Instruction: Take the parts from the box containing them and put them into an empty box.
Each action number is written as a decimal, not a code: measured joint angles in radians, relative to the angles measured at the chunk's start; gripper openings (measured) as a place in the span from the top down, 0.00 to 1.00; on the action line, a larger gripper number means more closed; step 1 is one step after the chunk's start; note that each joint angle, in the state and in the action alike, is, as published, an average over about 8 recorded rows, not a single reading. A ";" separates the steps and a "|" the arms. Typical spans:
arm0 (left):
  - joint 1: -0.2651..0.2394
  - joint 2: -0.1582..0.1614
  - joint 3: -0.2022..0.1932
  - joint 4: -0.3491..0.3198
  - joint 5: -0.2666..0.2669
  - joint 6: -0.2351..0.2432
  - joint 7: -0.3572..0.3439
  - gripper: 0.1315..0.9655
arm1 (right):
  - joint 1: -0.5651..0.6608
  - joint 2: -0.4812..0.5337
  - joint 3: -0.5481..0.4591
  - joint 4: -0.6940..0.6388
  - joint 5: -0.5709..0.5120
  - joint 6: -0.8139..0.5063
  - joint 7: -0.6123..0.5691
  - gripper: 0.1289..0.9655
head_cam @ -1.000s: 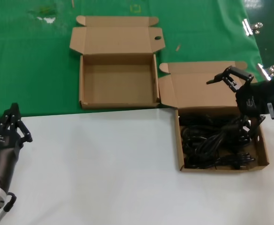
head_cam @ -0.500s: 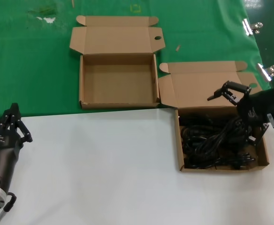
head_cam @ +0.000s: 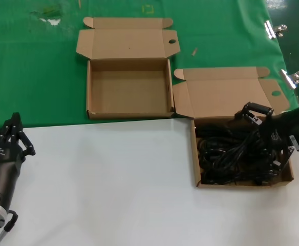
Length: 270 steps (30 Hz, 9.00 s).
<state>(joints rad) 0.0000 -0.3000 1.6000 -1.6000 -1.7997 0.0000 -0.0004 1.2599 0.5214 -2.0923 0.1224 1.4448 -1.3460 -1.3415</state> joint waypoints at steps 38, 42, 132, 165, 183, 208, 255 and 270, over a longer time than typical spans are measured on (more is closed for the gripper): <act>0.000 0.000 0.000 0.000 0.000 0.000 0.000 0.99 | 0.003 -0.039 0.049 -0.084 -0.023 0.063 -0.020 0.60; 0.000 0.000 0.000 0.000 0.000 0.000 0.000 0.99 | 0.001 -0.040 0.051 -0.082 -0.025 0.060 -0.019 0.68; 0.000 0.000 0.000 0.000 0.000 0.000 0.000 0.99 | 0.053 -0.518 0.052 -0.094 0.145 0.690 0.123 0.95; 0.000 0.000 0.000 0.000 0.000 0.000 0.000 0.99 | 0.022 -0.521 -0.479 -0.056 0.745 0.785 0.025 0.73; 0.000 0.000 0.000 0.000 0.000 0.000 0.000 0.99 | 0.038 -0.518 -0.234 -0.103 0.646 0.767 -0.015 0.26; 0.000 0.000 0.000 0.000 0.000 0.000 0.000 0.99 | -0.003 -0.373 0.200 -0.104 0.596 0.659 -0.020 0.01; 0.000 0.000 0.000 0.000 0.000 0.000 0.000 0.25 | -0.561 -0.301 0.339 0.595 0.491 0.956 0.580 0.00; 0.000 0.000 0.000 0.000 0.000 0.000 0.000 0.04 | -0.812 -0.272 0.394 0.912 0.443 1.096 0.853 0.00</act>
<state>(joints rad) 0.0000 -0.3000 1.6000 -1.6000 -1.7999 0.0000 -0.0001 0.4478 0.2491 -1.6980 1.0344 1.8873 -0.2499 -0.4887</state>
